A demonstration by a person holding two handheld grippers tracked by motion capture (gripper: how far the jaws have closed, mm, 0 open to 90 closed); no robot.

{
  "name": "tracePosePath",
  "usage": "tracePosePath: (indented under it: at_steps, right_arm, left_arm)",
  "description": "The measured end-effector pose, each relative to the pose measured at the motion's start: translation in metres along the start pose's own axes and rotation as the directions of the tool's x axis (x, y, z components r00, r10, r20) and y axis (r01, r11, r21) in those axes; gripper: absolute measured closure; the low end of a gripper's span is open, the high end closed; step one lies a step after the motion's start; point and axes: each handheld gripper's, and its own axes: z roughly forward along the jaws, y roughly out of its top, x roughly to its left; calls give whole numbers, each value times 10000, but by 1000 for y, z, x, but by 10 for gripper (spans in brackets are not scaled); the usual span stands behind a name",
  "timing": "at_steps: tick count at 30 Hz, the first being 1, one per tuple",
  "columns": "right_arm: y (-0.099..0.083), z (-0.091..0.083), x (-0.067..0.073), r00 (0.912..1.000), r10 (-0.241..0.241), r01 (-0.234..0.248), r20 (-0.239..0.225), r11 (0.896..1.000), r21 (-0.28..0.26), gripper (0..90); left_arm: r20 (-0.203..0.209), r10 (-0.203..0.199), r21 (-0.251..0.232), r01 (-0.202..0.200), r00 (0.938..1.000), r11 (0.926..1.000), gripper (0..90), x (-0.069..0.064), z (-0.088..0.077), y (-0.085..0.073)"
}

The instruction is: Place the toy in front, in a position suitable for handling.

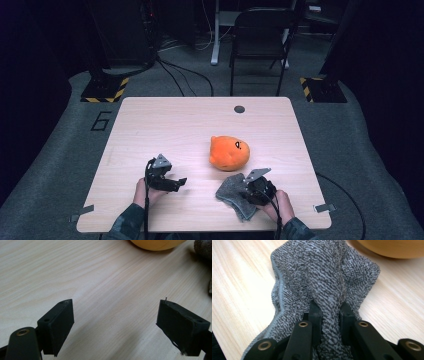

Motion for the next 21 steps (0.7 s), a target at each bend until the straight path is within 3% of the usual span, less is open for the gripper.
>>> tracePosePath:
  at_steps: [12, 21]
  right_arm:
    - [-9, -21, -18, 9982, 374, -361, 461, 9989, -288, 769]
    - [-24, -42, -43, 9866, 1242, -1186, 1059, 9913, -573, 769]
  left_arm:
    - [-160, 84, -233, -87, 9998, 9997, 142, 2, -2, 0]
    - [-223, 100, -370, -108, 9997, 9993, 136, 1, -2, 0]
